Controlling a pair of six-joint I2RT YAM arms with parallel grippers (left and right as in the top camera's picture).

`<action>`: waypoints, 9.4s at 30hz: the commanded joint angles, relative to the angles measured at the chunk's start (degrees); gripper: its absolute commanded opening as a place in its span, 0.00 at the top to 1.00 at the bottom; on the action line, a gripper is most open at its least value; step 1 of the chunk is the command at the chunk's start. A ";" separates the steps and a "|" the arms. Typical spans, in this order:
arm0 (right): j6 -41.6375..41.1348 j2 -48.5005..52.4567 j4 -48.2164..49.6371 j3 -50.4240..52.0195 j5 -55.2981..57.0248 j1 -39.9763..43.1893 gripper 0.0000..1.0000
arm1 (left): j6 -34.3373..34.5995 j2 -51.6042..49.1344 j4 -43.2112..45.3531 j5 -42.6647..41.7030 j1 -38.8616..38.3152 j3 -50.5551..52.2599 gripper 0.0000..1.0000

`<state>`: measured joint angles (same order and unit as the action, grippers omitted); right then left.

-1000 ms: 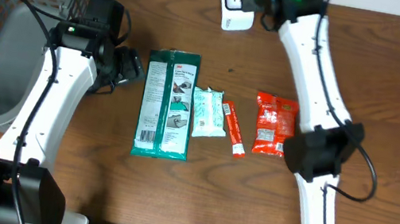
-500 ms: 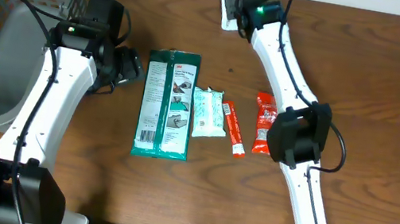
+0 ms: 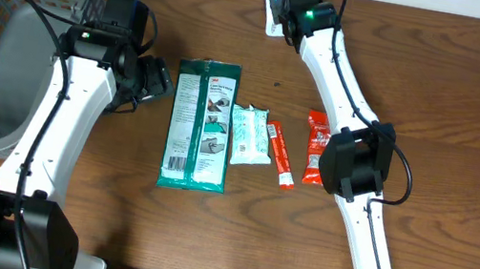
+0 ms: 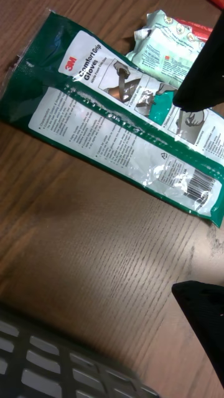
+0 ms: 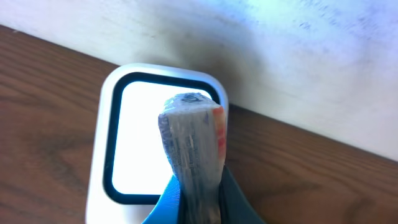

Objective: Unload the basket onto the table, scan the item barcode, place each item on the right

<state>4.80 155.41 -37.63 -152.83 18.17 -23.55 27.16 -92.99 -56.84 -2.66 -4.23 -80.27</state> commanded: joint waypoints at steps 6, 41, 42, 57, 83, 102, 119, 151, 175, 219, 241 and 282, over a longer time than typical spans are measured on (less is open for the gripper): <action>0.79 -0.13 -0.09 -0.33 -0.17 -0.15 0.99 | -0.15 0.39 -0.33 0.72 0.09 -0.20 0.12; -6.51 -32.00 -48.33 -0.48 -8.20 3.39 0.99 | -0.13 0.39 -0.31 0.72 0.09 -0.20 0.12; -6.54 -33.11 -51.15 -0.48 -8.20 3.76 0.99 | -0.13 0.39 -0.33 0.72 0.09 -0.20 0.12; -14.53 -35.04 -59.67 20.76 -3.23 21.03 0.99 | -0.13 0.39 -0.33 0.72 0.09 -0.20 0.12; -37.99 -35.04 -15.69 70.12 21.55 49.81 0.95 | -0.13 0.39 -0.33 0.72 0.09 -0.20 0.12; -28.55 -35.04 -11.87 71.25 6.71 49.70 0.43 | -0.13 0.39 -0.33 0.72 0.09 -0.20 0.12; -4.46 -35.19 -24.15 60.17 -47.04 49.22 0.36 | -0.13 0.39 -0.33 0.72 0.09 -0.20 0.12; -1.99 -35.19 -6.03 81.50 -50.31 21.77 0.94 | 2.25 0.04 1.27 -1.60 -0.37 -0.07 0.05; -13.77 -35.19 -21.97 81.70 -50.29 38.51 0.82 | 2.23 -1.33 11.34 -3.15 -26.93 6.56 0.02; -15.56 -57.79 -16.06 81.74 -39.47 41.00 0.02 | -2.71 -23.54 42.29 -13.97 -50.31 11.06 0.93; -21.59 -57.79 -13.62 95.49 -40.41 25.53 0.14 | -2.49 -23.98 46.97 -7.34 -38.91 11.06 0.91; -23.23 -58.38 28.39 96.67 -52.43 27.58 0.33 | 2.73 -20.61 54.88 -11.26 -41.13 9.33 0.92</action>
<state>-24.97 97.60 -8.27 -52.84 -40.27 4.08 26.94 -110.56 -4.43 -13.02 -44.86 -70.67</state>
